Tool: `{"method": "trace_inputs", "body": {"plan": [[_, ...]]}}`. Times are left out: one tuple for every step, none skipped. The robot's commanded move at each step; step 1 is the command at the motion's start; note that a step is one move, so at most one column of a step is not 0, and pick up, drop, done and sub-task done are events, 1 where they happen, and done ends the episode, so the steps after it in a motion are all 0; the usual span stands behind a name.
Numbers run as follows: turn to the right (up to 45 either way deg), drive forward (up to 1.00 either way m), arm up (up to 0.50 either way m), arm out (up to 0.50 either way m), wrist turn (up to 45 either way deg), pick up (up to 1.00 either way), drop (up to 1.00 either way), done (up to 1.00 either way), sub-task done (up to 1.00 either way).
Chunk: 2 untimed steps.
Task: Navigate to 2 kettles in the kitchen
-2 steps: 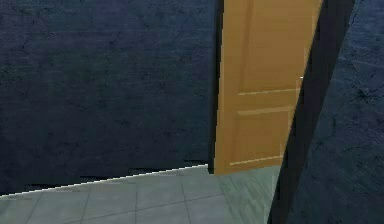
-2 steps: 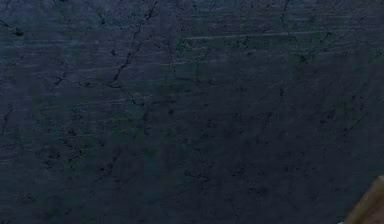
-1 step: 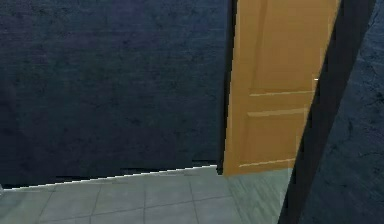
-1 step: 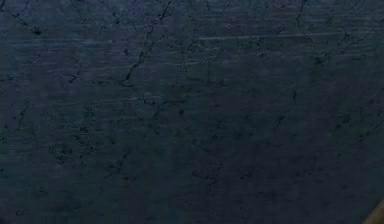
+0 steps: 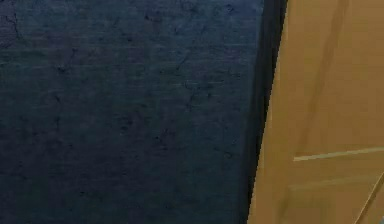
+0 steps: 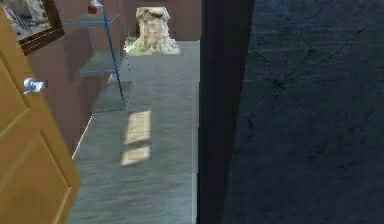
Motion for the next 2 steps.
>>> {"method": "trace_inputs", "body": {"plan": [[45.0, 0.00, 0.00, 0.00, 0.0, 0.00, 0.00, 0.00, 0.00], [0.0, 0.30, 0.00, 0.00, 0.0, 0.00, 0.00, 0.00, 0.00]]}}
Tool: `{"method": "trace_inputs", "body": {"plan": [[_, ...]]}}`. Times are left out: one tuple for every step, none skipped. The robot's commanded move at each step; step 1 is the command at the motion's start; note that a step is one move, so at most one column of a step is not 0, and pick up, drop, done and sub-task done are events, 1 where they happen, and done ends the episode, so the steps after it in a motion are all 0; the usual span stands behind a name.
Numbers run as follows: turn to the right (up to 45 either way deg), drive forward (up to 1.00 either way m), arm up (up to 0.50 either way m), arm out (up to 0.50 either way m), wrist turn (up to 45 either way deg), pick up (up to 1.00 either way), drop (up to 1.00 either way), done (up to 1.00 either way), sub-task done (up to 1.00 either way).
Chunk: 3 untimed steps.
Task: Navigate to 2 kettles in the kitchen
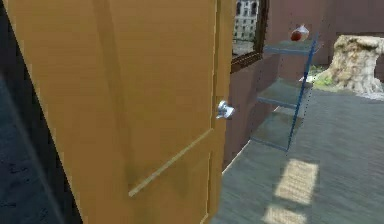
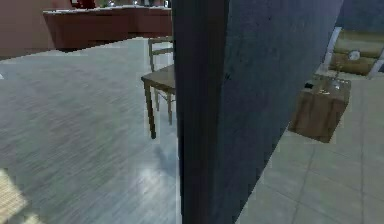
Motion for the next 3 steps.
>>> {"method": "trace_inputs", "body": {"plan": [[45.0, 0.00, 0.00, 0.00, 0.0, 0.00, 0.00, 0.00, 0.00], [12.0, 0.00, 0.00, 0.00, 0.0, 0.00, 0.00, 0.00, 0.00], [0.0, 0.80, 0.00, 0.00, 0.0, 0.00, 0.00, 0.00, 0.00]]}}
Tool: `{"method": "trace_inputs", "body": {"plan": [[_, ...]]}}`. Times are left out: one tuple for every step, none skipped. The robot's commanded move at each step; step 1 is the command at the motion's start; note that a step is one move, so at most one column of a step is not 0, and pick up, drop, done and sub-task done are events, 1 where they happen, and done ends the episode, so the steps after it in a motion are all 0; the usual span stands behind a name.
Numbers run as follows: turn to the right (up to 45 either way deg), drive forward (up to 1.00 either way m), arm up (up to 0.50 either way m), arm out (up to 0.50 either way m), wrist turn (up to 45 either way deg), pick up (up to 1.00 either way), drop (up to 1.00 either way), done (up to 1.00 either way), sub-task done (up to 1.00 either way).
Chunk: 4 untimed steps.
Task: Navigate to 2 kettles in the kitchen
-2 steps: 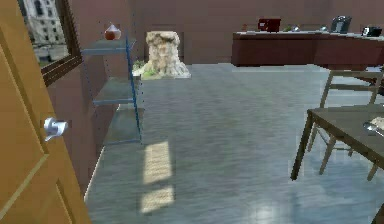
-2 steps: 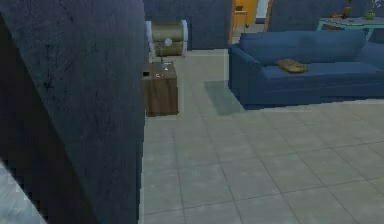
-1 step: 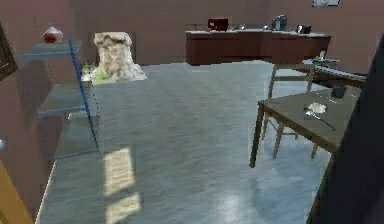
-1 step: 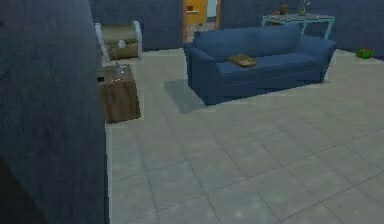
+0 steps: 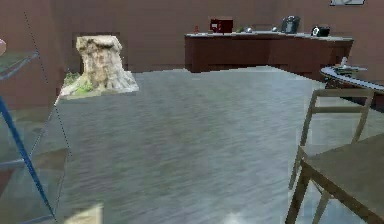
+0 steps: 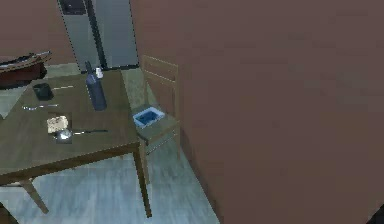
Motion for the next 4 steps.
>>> {"method": "trace_inputs", "body": {"plan": [[12.0, 0.00, 0.00, 0.00, 0.0, 0.00, 0.00, 0.00, 0.00], [3.0, 0.00, 0.00, 0.00, 0.0, 0.00, 0.00, 0.00, 0.00], [0.0, 1.00, 0.00, 0.00, 0.0, 0.00, 0.00, 0.00, 0.00], [0.0, 1.00, 0.00, 0.00, 0.0, 0.00, 0.00, 0.00, 0.00]]}}
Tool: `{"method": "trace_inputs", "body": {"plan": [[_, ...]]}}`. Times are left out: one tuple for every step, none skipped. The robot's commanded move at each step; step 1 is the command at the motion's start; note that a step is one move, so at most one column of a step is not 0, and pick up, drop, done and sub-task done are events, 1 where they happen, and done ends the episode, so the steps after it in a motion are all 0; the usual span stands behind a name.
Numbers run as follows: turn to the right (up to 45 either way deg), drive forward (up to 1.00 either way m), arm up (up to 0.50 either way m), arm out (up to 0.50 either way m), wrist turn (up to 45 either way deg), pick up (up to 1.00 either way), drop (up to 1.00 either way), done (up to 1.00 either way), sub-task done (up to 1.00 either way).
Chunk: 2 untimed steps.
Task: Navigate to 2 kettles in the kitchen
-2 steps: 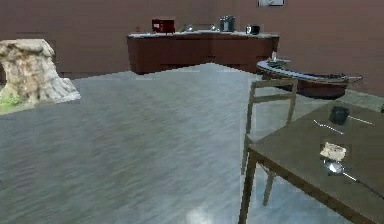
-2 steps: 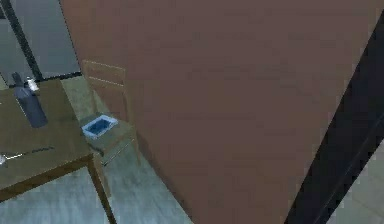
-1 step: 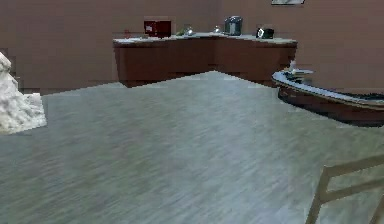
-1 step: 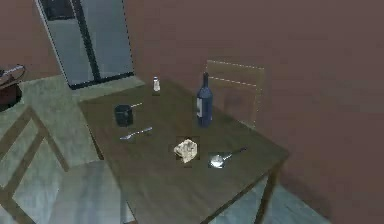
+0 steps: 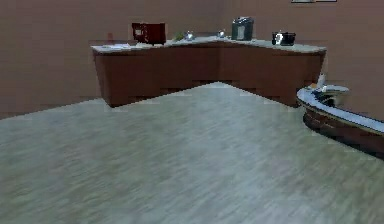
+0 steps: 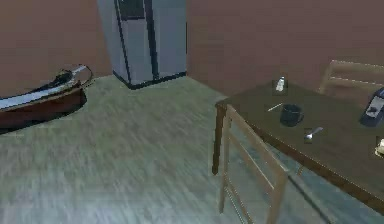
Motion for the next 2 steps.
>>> {"method": "trace_inputs", "body": {"plan": [[0.0, 1.00, 0.00, 0.00, 0.0, 0.00, 0.00, 0.00, 0.00], [0.0, 1.00, 0.00, 0.00, 0.0, 0.00, 0.00, 0.00, 0.00]]}}
